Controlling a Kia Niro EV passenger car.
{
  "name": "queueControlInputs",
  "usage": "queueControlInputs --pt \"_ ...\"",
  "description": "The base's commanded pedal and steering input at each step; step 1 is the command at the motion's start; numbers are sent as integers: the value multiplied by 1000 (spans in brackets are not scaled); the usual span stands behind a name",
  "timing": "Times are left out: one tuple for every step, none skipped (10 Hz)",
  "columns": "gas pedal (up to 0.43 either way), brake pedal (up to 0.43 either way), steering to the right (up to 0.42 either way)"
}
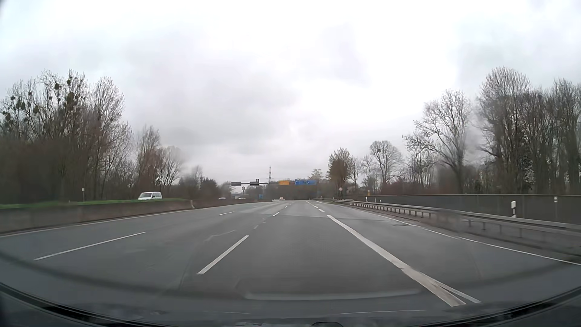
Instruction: Follow the waypoints while adhering to traffic rules and regulations
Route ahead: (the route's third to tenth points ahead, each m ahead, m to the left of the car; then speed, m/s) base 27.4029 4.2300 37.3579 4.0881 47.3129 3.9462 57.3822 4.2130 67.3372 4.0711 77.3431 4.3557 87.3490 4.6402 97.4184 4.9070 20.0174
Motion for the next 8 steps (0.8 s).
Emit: queueControlInputs --pt "209 0 1" --pt "209 0 1" --pt "209 0 1" --pt "209 0 1" --pt "209 0 0" --pt "209 0 0" --pt "209 0 0" --pt "209 0 1"
